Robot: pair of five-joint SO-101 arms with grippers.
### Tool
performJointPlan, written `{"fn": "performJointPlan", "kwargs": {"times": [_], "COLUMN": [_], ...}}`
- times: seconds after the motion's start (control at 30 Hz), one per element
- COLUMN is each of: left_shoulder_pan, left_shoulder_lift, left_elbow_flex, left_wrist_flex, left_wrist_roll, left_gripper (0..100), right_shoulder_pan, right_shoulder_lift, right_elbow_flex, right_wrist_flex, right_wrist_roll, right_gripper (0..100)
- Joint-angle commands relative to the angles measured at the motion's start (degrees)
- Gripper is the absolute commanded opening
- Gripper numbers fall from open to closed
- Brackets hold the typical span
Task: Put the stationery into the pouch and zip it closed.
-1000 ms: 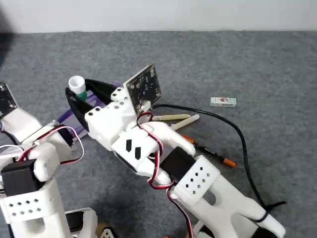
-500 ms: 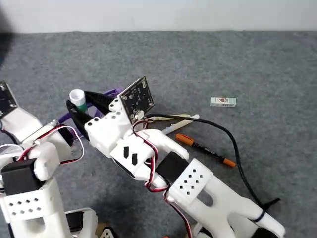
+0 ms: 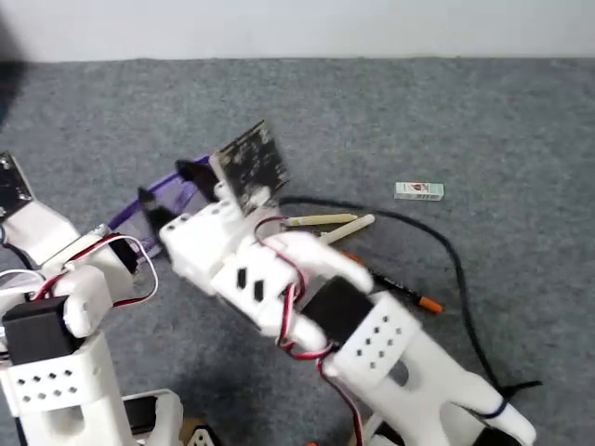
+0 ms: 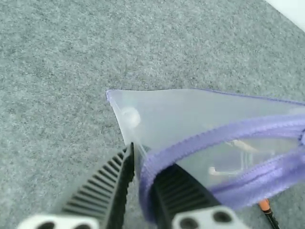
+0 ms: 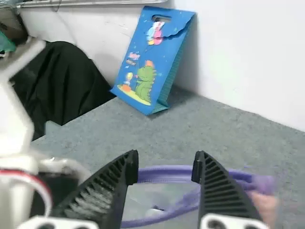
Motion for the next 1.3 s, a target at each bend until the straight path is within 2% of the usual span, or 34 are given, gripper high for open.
{"fn": "performJointPlan", "kwargs": {"times": [0.0, 0.27, 0.43, 0.63, 0.83, 1.1, 1.27], "left_shoulder_pan": [-0.5, -0.7, -0.7, -0.7, -0.7, -0.7, -0.7], "left_shoulder_lift": [1.0, 1.0, 1.0, 1.0, 0.9, 0.9, 0.9], "left_elbow_flex": [-1.6, -1.6, -1.6, -1.6, -0.1, -0.1, -0.1], "left_wrist_flex": [-0.6, -0.4, -0.4, -0.4, -0.4, -0.4, -0.4], "left_wrist_roll": [0.8, 0.8, 0.8, 0.8, 0.8, 0.8, 0.8], "left_gripper": [1, 1, 1, 1, 1, 1, 1], "right_shoulder_pan": [7.8, 26.8, 32.3, 32.9, 33.1, 33.3, 36.4], "right_shoulder_lift": [-1.9, -0.8, 3.0, 10.9, 23.8, 41.1, 51.3], "right_elbow_flex": [-7.4, -7.9, 0.3, 7.2, 6.4, -1.4, -7.6], "right_wrist_flex": [9.3, 31.8, 35.8, 36.4, 36.0, 31.9, 30.0], "right_wrist_roll": [0.7, 1.1, 12.4, 23.9, 29.0, 30.0, 30.4], "right_gripper": [18.8, 18.7, 18.7, 18.8, 19.0, 18.8, 18.8]}}
